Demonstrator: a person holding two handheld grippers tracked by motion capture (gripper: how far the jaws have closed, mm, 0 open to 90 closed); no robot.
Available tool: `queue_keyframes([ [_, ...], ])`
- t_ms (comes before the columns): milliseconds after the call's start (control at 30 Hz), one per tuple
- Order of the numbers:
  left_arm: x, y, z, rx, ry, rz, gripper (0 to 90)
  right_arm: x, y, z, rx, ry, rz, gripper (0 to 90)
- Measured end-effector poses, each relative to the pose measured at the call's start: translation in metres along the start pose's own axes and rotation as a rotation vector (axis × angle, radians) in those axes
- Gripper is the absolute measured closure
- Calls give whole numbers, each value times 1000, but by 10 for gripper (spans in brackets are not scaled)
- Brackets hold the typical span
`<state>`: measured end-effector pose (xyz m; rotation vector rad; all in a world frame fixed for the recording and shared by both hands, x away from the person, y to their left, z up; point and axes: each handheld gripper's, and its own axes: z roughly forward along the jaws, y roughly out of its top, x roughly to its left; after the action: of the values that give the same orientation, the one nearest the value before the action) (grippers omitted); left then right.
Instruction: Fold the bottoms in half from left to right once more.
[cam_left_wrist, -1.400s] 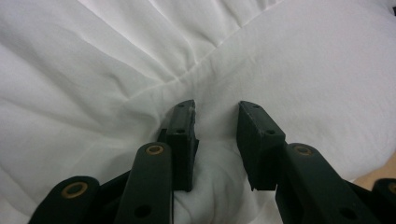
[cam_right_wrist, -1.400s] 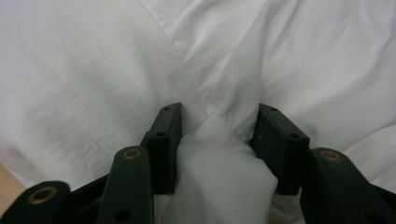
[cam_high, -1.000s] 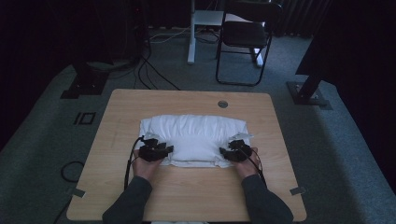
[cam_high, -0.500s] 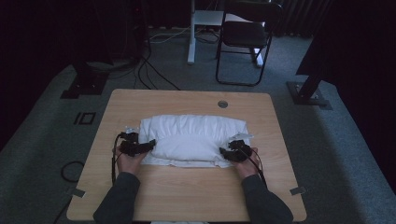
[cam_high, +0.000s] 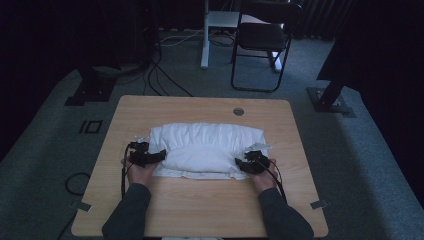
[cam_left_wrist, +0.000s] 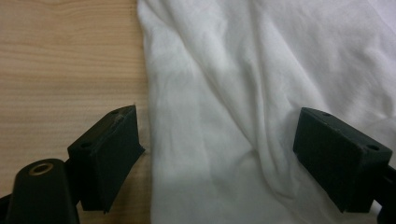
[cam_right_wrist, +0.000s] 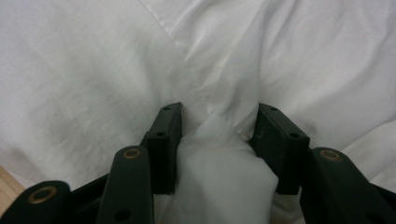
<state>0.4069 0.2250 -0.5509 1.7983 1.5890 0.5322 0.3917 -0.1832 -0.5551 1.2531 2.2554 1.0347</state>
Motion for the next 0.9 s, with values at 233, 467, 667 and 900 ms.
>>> queue_keyframes([
  [233,-9,4,0,14,9,37,471,1,-1,0,-7,-6,2,524],
  [467,-5,-1,-6,27,-63,44,861,5,-2,-2,-3,-21,1,528],
  [667,7,-7,-28,-41,-143,5,865,12,-4,-12,58,21,-32,549],
  [900,10,5,-50,-143,-247,-25,866,21,8,-35,-56,29,-37,457],
])
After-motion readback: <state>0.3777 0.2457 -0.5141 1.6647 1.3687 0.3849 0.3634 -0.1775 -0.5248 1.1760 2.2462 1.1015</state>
